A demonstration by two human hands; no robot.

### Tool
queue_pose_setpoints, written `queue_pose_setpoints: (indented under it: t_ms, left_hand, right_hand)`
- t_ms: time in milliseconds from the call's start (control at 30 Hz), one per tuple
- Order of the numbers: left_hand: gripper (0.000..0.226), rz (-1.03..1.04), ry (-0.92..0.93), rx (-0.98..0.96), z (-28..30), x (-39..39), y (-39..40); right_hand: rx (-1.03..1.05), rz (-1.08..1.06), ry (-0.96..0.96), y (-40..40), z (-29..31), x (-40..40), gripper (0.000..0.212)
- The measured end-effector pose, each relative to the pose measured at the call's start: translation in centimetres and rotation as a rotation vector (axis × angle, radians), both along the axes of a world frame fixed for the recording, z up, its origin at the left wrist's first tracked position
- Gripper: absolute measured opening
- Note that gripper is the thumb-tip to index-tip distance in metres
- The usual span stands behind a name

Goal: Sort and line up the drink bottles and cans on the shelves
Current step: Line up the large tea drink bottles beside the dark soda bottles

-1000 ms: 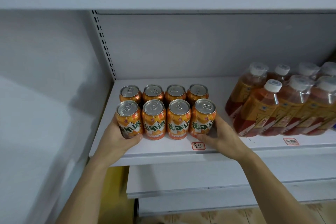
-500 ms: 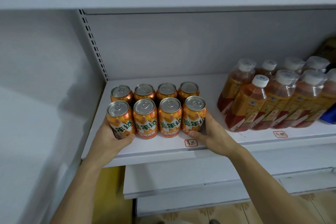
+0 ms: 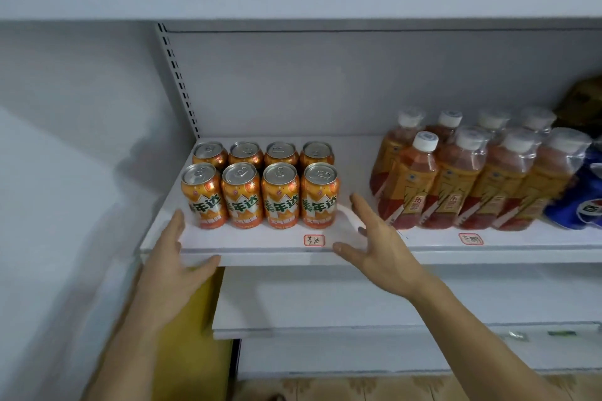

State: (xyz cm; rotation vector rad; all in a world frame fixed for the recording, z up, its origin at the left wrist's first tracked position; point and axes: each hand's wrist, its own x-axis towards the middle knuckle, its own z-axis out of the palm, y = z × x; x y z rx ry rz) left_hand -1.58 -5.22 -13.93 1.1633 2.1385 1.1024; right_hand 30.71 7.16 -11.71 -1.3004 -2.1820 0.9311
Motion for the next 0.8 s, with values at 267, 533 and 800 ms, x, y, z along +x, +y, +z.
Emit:
queue_pose_setpoints:
  t_ms: [267, 533, 800]
  left_hand:
    - [0.058, -0.224, 0.318, 0.328, 5.5, 17.1, -0.6]
    - [0.049, -0.986, 0.491, 0.468, 10.0, 39.9, 10.4]
    - [0.050, -1.131, 0.497, 0.507, 13.4, 53.0, 19.8]
  right_hand:
    - [0.306, 0.053, -0.129, -3.8, 10.3, 16.3, 0.067]
    - [0.417, -0.176, -0.302, -2.2, 16.1, 34.0, 0.061]
    - [0.424, -0.245, -0.336, 2.6, 16.6, 44.1, 0.052]
